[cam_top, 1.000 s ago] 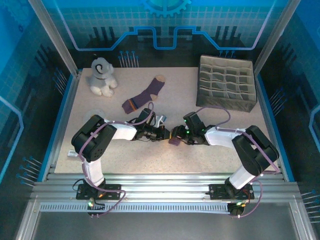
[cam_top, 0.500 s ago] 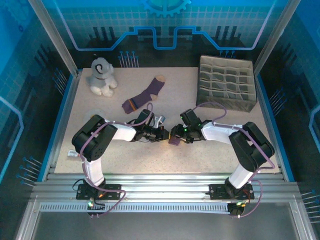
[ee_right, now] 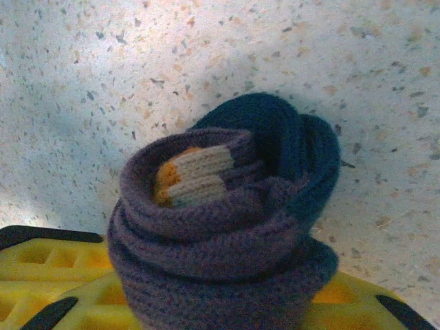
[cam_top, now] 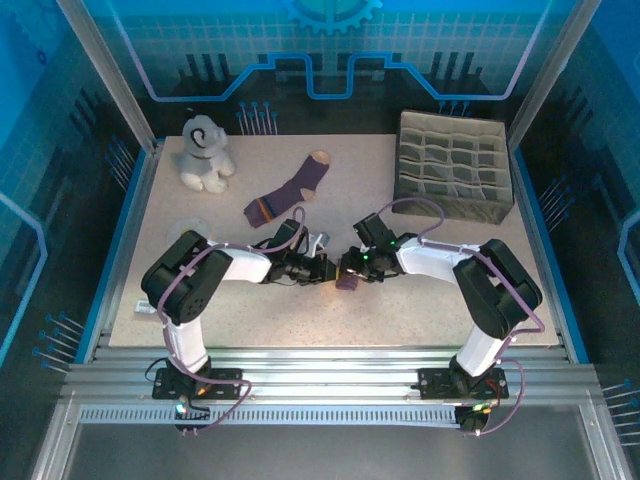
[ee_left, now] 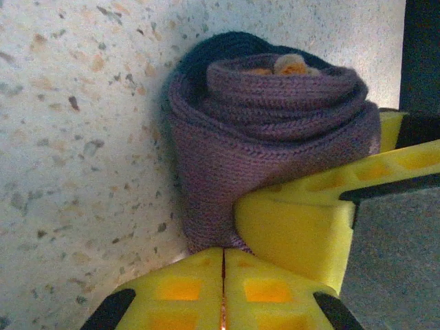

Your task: Roll the socks

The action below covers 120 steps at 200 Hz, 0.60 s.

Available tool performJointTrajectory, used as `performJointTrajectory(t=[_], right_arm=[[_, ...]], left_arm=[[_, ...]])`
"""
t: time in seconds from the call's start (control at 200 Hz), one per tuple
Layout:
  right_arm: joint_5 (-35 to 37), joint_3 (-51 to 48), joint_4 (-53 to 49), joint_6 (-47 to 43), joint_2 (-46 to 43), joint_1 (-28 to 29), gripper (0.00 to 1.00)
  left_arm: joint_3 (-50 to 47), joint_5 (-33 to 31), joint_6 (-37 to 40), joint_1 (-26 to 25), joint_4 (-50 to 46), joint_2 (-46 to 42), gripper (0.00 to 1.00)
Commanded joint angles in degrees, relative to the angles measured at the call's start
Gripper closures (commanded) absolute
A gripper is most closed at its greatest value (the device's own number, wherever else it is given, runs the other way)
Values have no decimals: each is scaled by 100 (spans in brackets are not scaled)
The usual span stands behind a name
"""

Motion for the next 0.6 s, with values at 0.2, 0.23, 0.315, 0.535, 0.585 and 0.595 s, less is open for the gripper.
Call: performJointTrajectory(t=[0.2,0.23,0.315,0.535,0.585,0.595], right_arm=[[374,167,-334,-1361,-948,-79,91],[379,148,-252,-1562,-1103,-92,91],[278,35,24,-2171,-1547,-205,93],[-374,-531,1001,-3678,-2746,-767,94],[-551,-610,1170,-4098,-2988,-924,94],[-590,-635,1218,-4182,-3038,-959,94]], left_arm=[[-190,-149,844,-128,-831,-888,88],[-175,-212,962,-122,-934,-998,88],[-63,-380,1276,-98,-1303,-1295,87],[352,-588,1919,-66,-1838,-1937,82],[466,-585,2012,-60,-1893,-2039,82],[484,-591,2027,-58,-1901,-2057,82]])
